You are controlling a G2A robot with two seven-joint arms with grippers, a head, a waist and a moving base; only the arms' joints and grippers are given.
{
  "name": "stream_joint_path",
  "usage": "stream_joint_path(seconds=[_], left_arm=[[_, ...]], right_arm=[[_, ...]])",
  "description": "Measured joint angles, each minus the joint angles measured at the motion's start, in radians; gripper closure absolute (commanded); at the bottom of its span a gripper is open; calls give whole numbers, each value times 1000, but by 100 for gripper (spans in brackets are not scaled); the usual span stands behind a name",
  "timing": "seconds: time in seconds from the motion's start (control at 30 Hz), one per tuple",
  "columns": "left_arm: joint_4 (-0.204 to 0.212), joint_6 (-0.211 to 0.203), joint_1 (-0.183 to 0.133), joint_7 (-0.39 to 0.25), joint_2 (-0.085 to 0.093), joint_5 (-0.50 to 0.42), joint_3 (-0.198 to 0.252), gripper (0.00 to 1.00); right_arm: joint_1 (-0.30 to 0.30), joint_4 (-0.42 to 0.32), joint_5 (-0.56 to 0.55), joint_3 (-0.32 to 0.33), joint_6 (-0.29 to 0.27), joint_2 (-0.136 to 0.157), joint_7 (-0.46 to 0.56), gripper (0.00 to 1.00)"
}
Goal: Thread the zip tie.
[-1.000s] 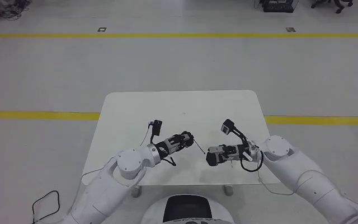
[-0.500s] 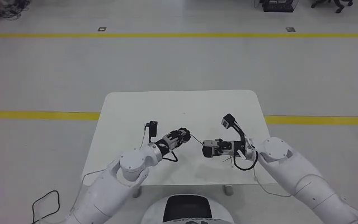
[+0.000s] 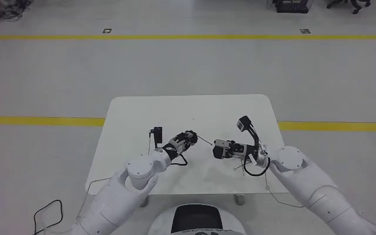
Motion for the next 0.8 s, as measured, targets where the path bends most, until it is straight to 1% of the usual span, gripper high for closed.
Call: stream_joint_path(seconds=[0.03, 0.07, 0.13, 0.17, 0.3, 0.4, 0.6, 0.8], left_arm=[[0, 9, -1, 12, -2, -14, -2, 100], [-1, 16, -2, 24, -3, -25, -4, 100], [-5, 18, -3, 46, -6, -34, -4, 100], [-6, 16, -2, 54, -7, -36, -4, 100], [-9, 2, 1, 83, -11, -33, -3, 100], [-14, -4, 4, 93, -13, -24, 1, 100], [-17, -22, 9, 90, -16, -6, 9, 100], [-15, -16, 6, 78, -18, 11, 17, 100]], right_arm=[[-4, 0, 3, 8, 0, -2, 5, 1], [-8, -2, 8, 17, 0, -4, 14, 14], [-18, 1, 28, 39, 0, -10, 45, 34], [-22, 4, 37, 49, 0, -13, 58, 52], [-33, 25, 76, 83, 0, -30, 117, 62], [-33, 53, 94, 97, 0, -46, 155, 65], [-13, 127, 129, 102, 0, -81, 219, 65], [9, 184, 114, 101, 0, -113, 226, 66]])
